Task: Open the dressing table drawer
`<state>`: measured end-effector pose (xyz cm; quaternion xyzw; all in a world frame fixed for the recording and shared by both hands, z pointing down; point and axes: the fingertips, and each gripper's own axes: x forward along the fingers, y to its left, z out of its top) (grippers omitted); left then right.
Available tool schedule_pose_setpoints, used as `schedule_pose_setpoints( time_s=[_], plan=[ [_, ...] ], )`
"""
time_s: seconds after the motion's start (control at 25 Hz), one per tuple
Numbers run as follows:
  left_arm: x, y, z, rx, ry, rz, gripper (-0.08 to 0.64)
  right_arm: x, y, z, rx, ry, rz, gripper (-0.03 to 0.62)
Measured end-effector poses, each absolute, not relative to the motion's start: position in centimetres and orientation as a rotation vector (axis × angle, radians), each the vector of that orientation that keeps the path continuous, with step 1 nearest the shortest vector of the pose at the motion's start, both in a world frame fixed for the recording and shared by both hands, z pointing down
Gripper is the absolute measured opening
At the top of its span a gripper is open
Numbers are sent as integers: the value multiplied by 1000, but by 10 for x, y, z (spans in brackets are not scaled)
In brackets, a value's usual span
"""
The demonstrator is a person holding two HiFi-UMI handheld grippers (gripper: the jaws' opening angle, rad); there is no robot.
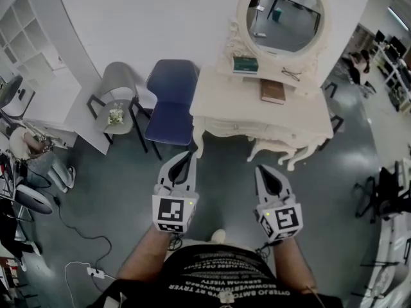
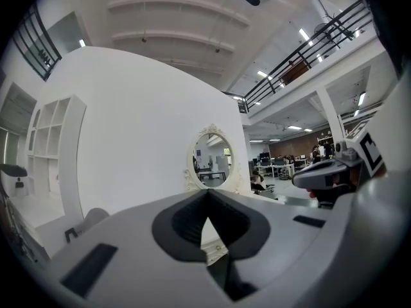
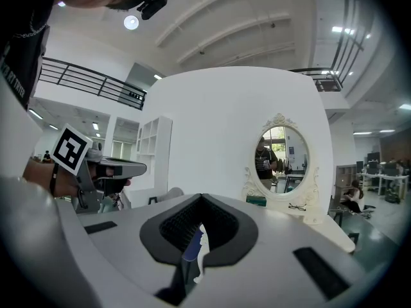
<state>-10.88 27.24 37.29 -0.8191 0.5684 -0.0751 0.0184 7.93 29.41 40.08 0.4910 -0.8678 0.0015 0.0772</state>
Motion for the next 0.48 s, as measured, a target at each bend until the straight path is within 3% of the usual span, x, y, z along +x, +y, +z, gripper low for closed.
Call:
schedule_pose_setpoints(
  time_s=[0.48],
  plan=[
    [-109, 282, 373, -2478, 1822, -232, 3, 81, 285, 403, 1432, -2642, 31, 2]
  ],
)
